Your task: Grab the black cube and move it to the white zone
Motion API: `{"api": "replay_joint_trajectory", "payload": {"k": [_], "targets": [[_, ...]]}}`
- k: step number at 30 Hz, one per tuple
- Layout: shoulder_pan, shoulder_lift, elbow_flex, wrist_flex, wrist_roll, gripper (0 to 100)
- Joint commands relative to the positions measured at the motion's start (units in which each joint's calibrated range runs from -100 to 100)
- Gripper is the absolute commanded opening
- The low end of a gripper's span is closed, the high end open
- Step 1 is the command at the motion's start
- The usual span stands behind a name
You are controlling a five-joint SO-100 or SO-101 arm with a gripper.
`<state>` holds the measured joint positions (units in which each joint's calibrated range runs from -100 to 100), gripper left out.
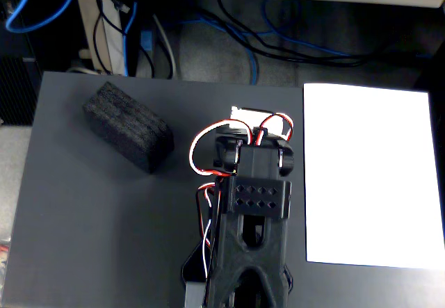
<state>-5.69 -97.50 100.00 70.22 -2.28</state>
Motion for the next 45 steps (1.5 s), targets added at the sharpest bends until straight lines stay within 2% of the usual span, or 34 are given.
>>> {"api": "replay_joint_trajectory", "payload": {"k": [1,20,22,25,28,30,32,35,38,41,45], "targets": [[0.7,-0.4,0.0,0.4,0.4,6],[0.7,-0.5,-0.1,-0.2,0.0,6],[0.7,-0.5,-1.2,-4.9,0.1,6],[0.0,-0.5,-15.6,-14.5,0.3,6],[-0.2,0.6,-29.6,-15.9,0.7,6],[-6.9,0.8,-33.3,-15.5,1.8,6],[-17.6,2.5,-33.9,-11.5,3.5,6],[-24.7,17.4,-38.2,-10.4,5.3,6],[-27.3,40.4,-56.8,-9.7,8.4,6],[-34.5,63.1,-71.4,-8.3,10.9,6],[-40.5,80.4,-95.0,6.7,15.3,7]]}}
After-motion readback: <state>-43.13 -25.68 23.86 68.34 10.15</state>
